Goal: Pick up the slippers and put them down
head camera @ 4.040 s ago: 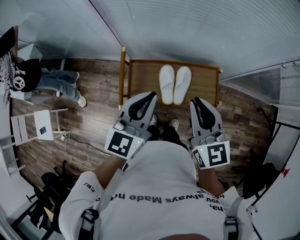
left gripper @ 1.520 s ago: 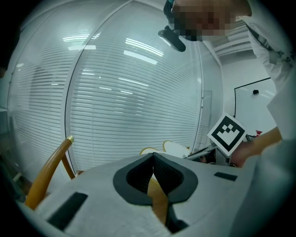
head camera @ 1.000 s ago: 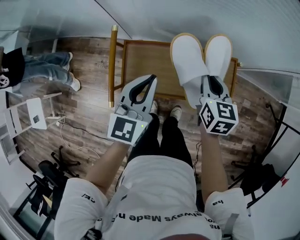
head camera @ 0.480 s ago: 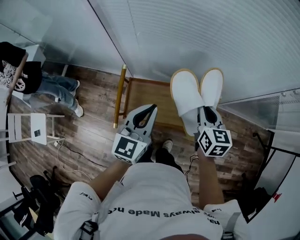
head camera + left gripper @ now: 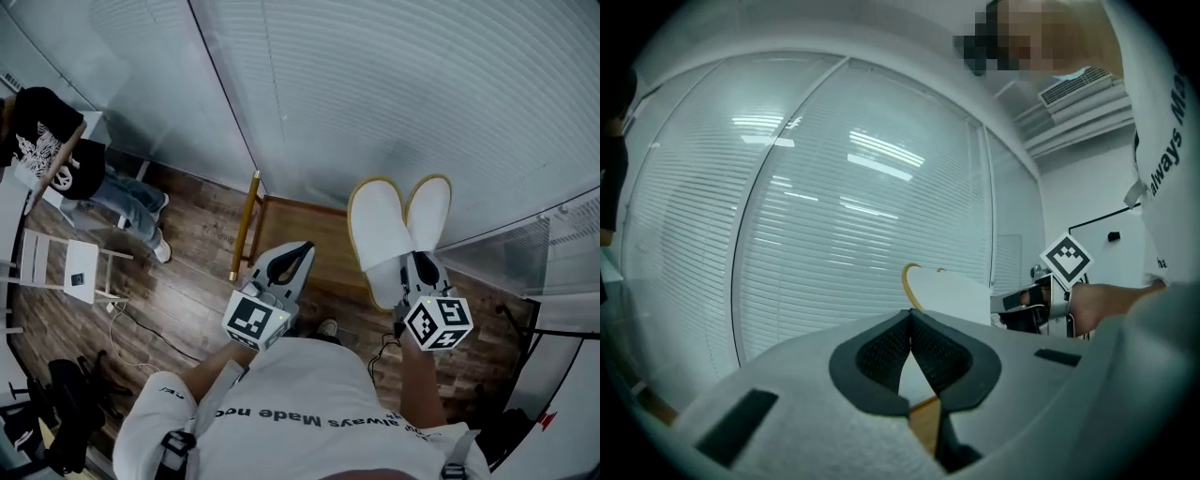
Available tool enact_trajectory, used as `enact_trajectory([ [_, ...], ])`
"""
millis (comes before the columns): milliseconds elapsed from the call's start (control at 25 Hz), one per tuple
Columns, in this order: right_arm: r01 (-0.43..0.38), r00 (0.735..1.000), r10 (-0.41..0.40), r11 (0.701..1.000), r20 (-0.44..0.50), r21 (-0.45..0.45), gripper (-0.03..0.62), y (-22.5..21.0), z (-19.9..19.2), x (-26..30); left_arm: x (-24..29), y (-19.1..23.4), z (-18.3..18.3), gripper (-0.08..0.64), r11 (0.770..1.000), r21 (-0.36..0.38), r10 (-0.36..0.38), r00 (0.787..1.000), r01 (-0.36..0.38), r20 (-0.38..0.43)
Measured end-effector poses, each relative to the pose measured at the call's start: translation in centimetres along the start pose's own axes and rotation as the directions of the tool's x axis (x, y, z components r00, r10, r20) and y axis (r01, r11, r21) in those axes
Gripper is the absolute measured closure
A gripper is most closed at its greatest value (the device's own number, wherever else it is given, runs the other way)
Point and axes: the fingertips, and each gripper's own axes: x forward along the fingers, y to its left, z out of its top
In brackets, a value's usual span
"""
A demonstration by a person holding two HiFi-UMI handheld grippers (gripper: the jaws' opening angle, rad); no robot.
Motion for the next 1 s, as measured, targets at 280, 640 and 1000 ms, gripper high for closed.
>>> enact_trajectory([
  [280,-0.068,0.997,0.069,0.997,0.032,-0.02,0.571,1.2,1.7,-2.5,-1.2,-2.5,3.7,0.549,0.999,0.023,0.048,0.996,-0.049,0.071],
  [640,-0.206,0.978,0.206,0.976,-0.005,-0.064,0.571,3.1,1.0,-1.5,-3.1,-3.0,3.2,0.549,0.983,-0.014,0.181,0.978,-0.181,0.099],
  [1000,-0.364,0.931,0.361,0.925,-0.05,-0.109,0.571,12.3,0.4,-0.6,-11.9,-0.4,4.6,0.549,0.944,-0.029,0.33,0.932,-0.33,0.146],
])
